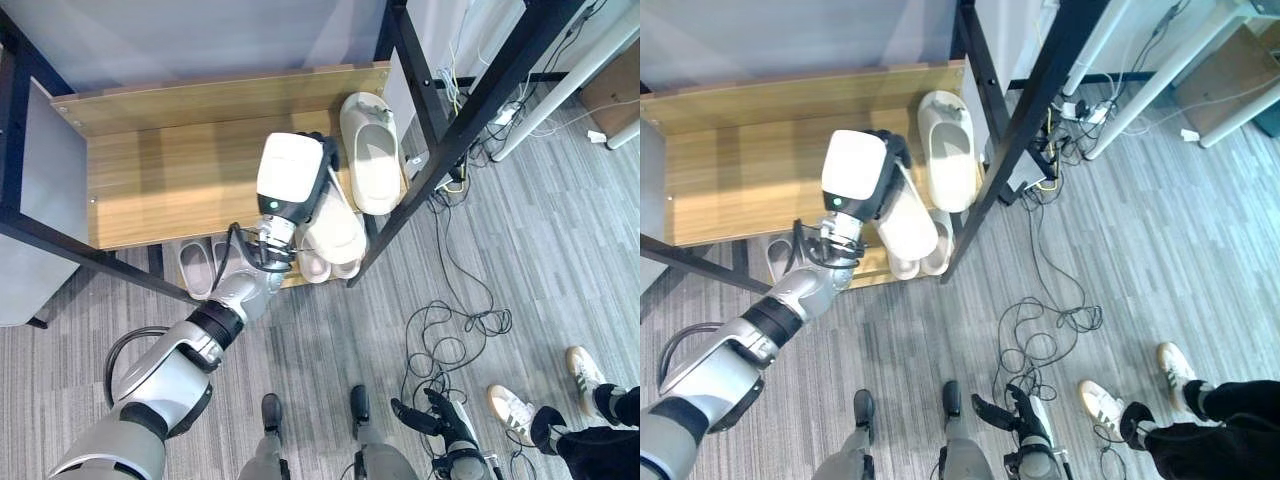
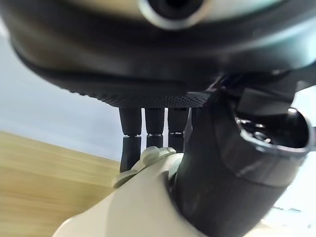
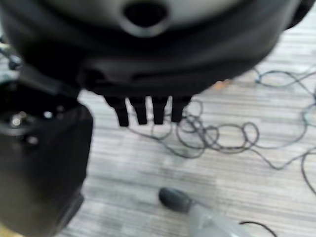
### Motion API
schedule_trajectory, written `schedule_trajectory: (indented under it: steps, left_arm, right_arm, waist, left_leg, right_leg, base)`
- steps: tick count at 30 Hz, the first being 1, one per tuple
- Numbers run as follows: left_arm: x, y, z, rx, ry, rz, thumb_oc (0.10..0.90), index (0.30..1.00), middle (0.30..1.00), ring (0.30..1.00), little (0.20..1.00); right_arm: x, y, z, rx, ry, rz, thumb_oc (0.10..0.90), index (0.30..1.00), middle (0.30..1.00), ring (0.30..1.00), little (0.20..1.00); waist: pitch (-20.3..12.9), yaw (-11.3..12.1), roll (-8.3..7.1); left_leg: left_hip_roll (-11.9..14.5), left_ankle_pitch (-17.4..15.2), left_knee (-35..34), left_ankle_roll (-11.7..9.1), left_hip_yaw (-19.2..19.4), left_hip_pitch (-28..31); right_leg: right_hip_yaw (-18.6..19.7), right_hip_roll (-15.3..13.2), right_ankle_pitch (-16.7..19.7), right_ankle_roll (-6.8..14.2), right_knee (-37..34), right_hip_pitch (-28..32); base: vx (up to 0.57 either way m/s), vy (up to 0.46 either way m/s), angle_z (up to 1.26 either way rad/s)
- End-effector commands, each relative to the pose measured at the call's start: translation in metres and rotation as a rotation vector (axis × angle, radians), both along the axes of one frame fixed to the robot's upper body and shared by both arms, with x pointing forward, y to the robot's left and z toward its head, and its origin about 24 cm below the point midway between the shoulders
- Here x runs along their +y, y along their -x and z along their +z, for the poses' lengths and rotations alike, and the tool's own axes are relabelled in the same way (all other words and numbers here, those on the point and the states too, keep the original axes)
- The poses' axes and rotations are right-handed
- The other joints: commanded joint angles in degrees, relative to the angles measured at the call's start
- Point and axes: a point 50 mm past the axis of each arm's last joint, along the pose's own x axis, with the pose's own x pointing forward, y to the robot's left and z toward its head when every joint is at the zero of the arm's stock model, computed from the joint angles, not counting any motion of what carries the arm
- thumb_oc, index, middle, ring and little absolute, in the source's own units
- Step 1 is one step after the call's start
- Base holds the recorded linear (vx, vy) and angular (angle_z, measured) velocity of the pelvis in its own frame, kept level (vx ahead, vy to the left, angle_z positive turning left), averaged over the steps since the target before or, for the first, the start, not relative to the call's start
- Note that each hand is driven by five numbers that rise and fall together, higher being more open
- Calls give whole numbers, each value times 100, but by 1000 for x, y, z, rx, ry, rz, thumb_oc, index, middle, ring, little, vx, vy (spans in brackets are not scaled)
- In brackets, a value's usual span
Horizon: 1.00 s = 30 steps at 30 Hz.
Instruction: Arrange the slippers neatly on the shoe rack.
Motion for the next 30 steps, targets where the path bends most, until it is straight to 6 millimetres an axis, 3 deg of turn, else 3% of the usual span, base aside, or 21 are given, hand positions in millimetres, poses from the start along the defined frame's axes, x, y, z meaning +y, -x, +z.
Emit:
schedule_trajectory:
  steps: [1,3,6,11,14,18,27,30]
  left_arm:
    - [-23,-15,21,8,-100,-5,400,300,300,300,300]
    - [-19,-21,29,-12,-146,39,400,300,300,300,300]
    - [-14,-24,57,-90,-137,55,400,300,300,300,300]
    - [-19,-6,96,-283,-93,-38,400,300,300,300,300]
    - [-30,5,101,-343,-121,-107,400,300,300,300,300]
    - [-30,9,97,-386,-190,-120,400,300,300,300,300]
    - [6,3,123,-465,-249,22,400,300,300,300,300]
    - [10,2,130,-485,-257,44,400,300,300,300,300]
  right_arm:
    - [-31,-3,11,-48,90,-60,800,900,900,900,900]
    - [-34,-2,12,-49,99,-58,800,900,900,900,900]
    - [-38,-2,13,-57,103,-66,800,900,900,900,900]
    - [-35,9,7,-25,100,-70,800,900,900,900,900]
    - [-35,15,4,1,93,-90,800,900,900,900,900]
    - [-34,16,2,16,96,-94,800,900,900,900,900]
    - [-34,21,0,24,89,-119,800,900,900,900,900]
    - [-33,22,0,22,80,-122,800,900,900,900,900]
  waist:
    - [117,-155,164]
    - [99,-193,182]
    - [77,-223,211]
    - [61,-158,311]
    - [49,-125,350]
    - [37,-99,383]
    - [91,-119,392]
    - [95,-130,397]
  left_leg:
    - [-367,-209,9,146,-230,-279]
    - [-364,-208,9,141,-207,-316]
    - [-359,-194,9,123,-211,-370]
    - [-385,-225,9,121,-246,-352]
    - [-392,-243,9,120,-294,-310]
    - [-396,-262,9,116,-308,-279]
    - [-369,-241,9,101,-218,-315]
    - [-375,-236,9,106,-225,-334]
  right_leg:
    - [391,33,4,436,69,-340]
    - [418,43,16,441,62,-384]
    - [422,43,30,446,54,-443]
    - [396,46,-9,446,43,-413]
    - [357,47,-40,432,44,-362]
    - [328,53,-50,436,41,-333]
    - [356,52,-6,444,36,-380]
    - [358,53,-6,438,36,-400]
  base:
    - [19,-2,-16]
    - [12,-1,-4]
    - [0,0,0]
    - [32,-8,-7]
    - [0,0,0]
    - [6,-3,1]
    - [2,-2,0]
    - [-2,2,-1]
